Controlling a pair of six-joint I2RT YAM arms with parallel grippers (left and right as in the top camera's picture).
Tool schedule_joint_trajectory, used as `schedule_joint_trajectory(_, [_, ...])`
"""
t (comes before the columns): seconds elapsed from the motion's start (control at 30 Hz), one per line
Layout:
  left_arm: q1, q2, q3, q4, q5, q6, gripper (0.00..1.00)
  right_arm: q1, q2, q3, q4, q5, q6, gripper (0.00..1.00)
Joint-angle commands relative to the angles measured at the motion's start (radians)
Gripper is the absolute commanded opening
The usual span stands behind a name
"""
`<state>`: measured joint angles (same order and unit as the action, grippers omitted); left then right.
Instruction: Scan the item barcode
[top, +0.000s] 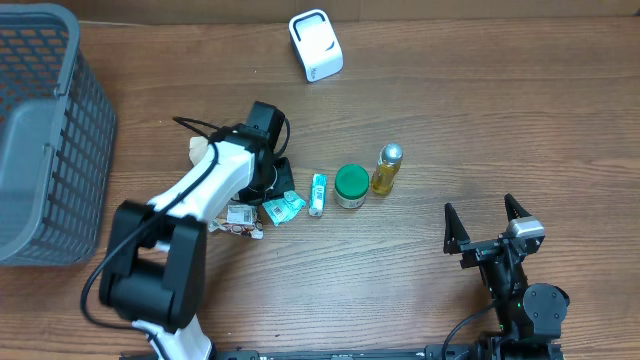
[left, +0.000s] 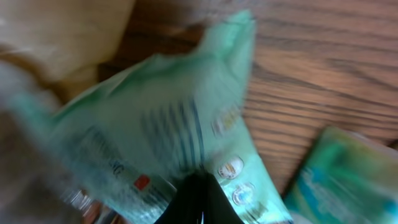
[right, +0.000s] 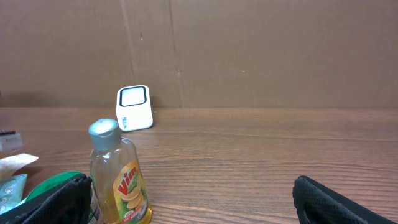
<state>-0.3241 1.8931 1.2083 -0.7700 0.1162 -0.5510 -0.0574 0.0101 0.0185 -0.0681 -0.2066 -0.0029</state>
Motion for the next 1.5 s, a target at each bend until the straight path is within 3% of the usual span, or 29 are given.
schedule_joint_trajectory(0.0, [-0.005, 0.117, -0.009, 0.026, 0.116, -0.006, 0.10, -0.003, -0.007, -0.011, 0.006, -0.005, 0.003, 1.00])
schedule_joint_trajectory(0.1, [0.001, 0.156, -0.007, 0.048, 0.203, 0.029, 0.13, -0.003, -0.007, -0.011, 0.006, -0.005, 0.003, 1.00])
schedule_joint_trajectory(0.2, [0.013, 0.145, 0.013, 0.011, 0.195, 0.036, 0.13, -0.003, -0.007, -0.011, 0.006, -0.005, 0.003, 1.00])
schedule_joint_trajectory(0.37, [0.035, 0.055, 0.110, -0.092, 0.085, 0.058, 0.12, -0.003, -0.007, -0.011, 0.006, -0.005, 0.003, 1.00])
schedule_joint_trajectory(0.67, [0.037, -0.074, 0.163, -0.098, 0.031, 0.054, 0.11, -0.003, -0.007, -0.011, 0.006, -0.005, 0.003, 1.00])
schedule_joint_trajectory(0.87, [0.034, -0.030, 0.155, -0.108, -0.073, 0.045, 0.09, -0.003, -0.007, -0.011, 0.006, -0.005, 0.003, 1.00])
schedule_joint_trajectory(1.27, [0.034, 0.167, 0.155, -0.064, -0.071, 0.047, 0.13, -0.003, -0.007, -0.011, 0.006, -0.005, 0.003, 1.00])
schedule_joint_trajectory(1.47, [0.046, 0.146, 0.197, -0.085, -0.103, 0.047, 0.17, -0.003, -0.007, -0.011, 0.006, -0.005, 0.003, 1.00])
